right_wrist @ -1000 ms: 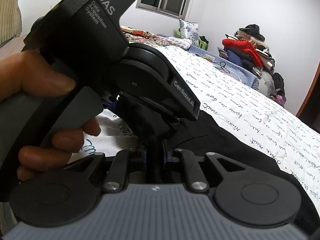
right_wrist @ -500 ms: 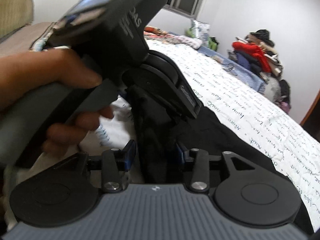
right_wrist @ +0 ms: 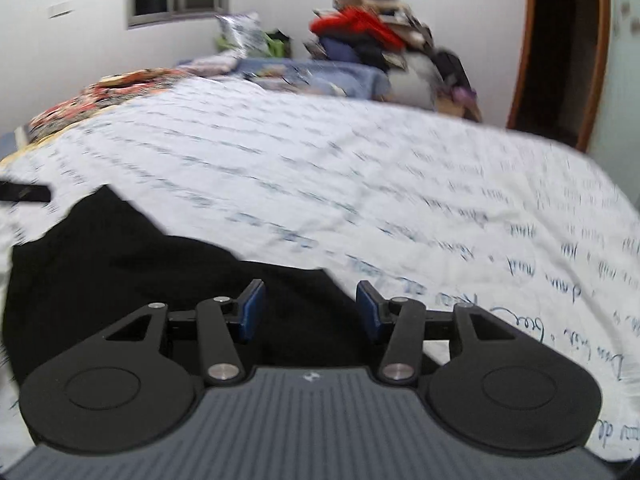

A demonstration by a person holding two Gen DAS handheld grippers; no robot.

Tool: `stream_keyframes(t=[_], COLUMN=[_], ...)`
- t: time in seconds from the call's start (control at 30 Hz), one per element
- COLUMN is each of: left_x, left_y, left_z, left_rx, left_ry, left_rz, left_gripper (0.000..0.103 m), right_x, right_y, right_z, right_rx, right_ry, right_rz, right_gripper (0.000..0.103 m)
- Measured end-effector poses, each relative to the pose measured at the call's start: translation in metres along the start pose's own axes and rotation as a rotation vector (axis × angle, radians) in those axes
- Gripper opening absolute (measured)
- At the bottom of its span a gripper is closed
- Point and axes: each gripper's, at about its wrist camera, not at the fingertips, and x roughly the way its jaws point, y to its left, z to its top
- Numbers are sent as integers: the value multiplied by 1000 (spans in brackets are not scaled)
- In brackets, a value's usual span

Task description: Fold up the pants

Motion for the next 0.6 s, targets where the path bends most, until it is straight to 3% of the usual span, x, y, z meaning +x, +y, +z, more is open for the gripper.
stream_keyframes(t=[0.07, 0.13, 0.17, 0.27, 0.47, 0.6], left_x=[5, 9, 11, 16, 12, 23], left_y=[-19, -35, -41, -50, -44, -44], left_z=[-4, -9, -12, -17, -8, -5], left_rx=[70, 152, 190, 240, 189, 194], left_ry=[5, -3, -4, 8, 2, -5], left_rz=[-19, -7, 16, 73, 27, 55], left_gripper=[81, 81, 81, 81, 81, 81], right_x=[17, 33, 42, 66, 58, 54], right_y=[-13, -21, -24, -13, -13, -19], right_z=[5, 7, 8, -2, 10, 13], right_rx=[31, 65, 77, 38, 63, 120], right_ry=[29, 61, 89, 132, 38, 74], right_rz=[4, 31, 46, 29, -73, 69], right_gripper=[46, 31, 18, 10, 9, 14])
